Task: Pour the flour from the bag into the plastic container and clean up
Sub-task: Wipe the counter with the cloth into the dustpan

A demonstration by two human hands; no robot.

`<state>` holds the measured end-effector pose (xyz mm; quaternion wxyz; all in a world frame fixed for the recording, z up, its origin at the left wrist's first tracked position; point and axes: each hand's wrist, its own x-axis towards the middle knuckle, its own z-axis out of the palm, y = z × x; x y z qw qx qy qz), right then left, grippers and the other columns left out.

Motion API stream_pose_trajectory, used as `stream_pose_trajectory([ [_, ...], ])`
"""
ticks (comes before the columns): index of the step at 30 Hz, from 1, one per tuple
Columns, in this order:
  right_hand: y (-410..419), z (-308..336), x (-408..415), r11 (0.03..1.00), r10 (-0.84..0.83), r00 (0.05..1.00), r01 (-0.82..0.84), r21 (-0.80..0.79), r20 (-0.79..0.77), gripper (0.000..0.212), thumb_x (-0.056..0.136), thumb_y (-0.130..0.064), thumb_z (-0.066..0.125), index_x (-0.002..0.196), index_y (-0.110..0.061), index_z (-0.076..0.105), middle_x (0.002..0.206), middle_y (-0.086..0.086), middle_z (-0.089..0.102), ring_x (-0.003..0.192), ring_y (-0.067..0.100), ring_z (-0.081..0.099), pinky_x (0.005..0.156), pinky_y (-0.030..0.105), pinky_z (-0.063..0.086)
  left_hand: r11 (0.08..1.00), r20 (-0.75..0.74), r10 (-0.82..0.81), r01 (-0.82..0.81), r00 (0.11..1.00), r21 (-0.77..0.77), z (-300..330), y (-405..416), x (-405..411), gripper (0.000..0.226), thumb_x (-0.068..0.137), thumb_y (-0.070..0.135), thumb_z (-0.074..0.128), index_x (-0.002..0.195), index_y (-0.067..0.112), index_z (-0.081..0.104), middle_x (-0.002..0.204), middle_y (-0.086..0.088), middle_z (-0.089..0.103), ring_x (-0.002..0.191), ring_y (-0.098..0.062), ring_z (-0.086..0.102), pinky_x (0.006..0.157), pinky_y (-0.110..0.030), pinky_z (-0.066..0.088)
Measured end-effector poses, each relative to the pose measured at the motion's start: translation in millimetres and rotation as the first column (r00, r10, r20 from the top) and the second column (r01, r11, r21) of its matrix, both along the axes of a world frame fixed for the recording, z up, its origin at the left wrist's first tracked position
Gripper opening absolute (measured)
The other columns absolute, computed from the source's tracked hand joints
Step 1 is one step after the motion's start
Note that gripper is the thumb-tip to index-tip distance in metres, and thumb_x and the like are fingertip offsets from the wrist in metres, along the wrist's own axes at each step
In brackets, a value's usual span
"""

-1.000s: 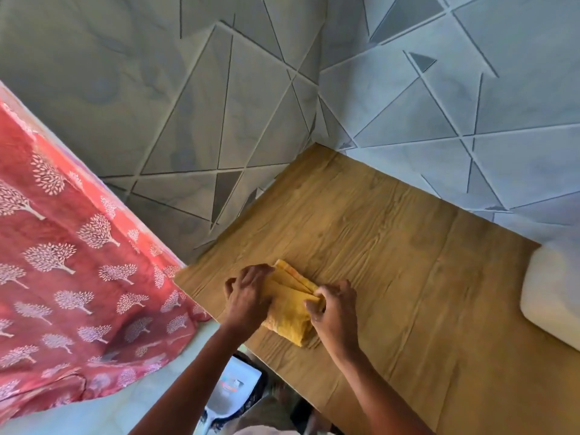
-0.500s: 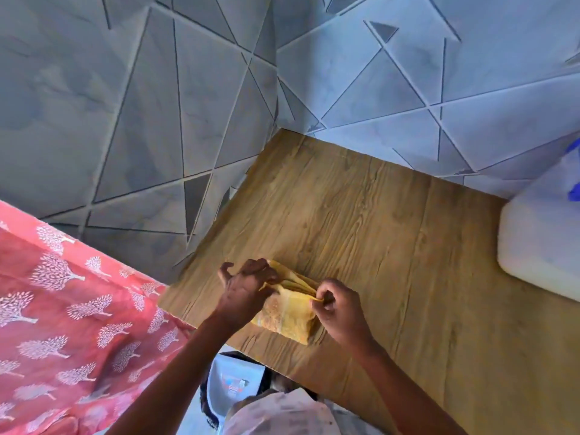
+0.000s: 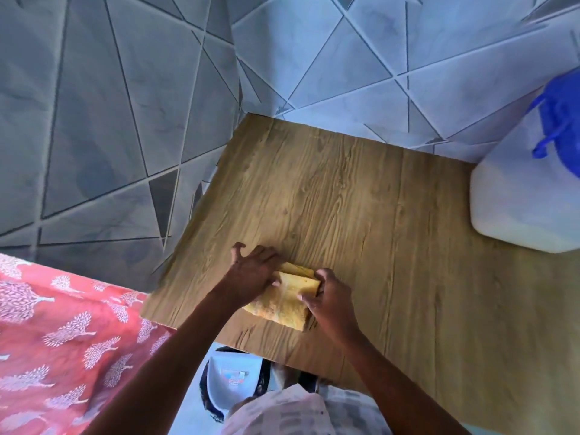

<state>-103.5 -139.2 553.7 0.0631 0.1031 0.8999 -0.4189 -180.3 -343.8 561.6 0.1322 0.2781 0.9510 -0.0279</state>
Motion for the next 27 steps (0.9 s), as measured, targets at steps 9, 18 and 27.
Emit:
stream_pose_trajectory([
  [9,-28.7,28.8,-74.1,0.992,0.079,0.975,-0.098,-0.081,-0.207,0.038,0.077,0.002,0.078,0.112,-0.007,0.068,0.082,0.001,0.071,0.073,0.011,0.068,0.075,0.033,0.059,0.556,0.415,0.590,-0.721,0.693,0.413,1.9,-36.7,20.2,0.017,0.085,0.031,0.074,0.092,0.017,0.069,0.095,-0.007,0.074,0.098,-0.029,0.069,0.083,-0.035,0.052],
  [18,-29.3,-7.3,-2.2,0.904,0.309,0.884,-0.159,0.397,-0.351,0.027,0.092,-0.029,0.061,0.111,-0.012,0.070,0.119,0.006,0.064,0.111,0.023,0.060,0.086,0.040,0.055,0.689,-0.052,0.577,-0.452,0.815,0.567,-7.4,-26.7,66.0,0.030,0.094,0.029,0.055,0.124,0.024,0.058,0.131,0.001,0.058,0.112,-0.024,0.060,0.085,-0.040,0.052],
  [27,-17.8,-9.2,19.7,0.924,0.353,0.901,-0.292,0.247,-0.254,0.033,0.097,-0.019,0.061,0.128,-0.009,0.067,0.138,0.007,0.061,0.125,0.022,0.059,0.107,0.039,0.050,0.870,0.027,0.300,-0.285,0.954,0.404,-4.0,-19.7,74.0,0.055,0.098,0.023,0.051,0.152,0.018,0.042,0.165,0.000,0.027,0.151,-0.023,0.030,0.116,-0.044,0.033],
])
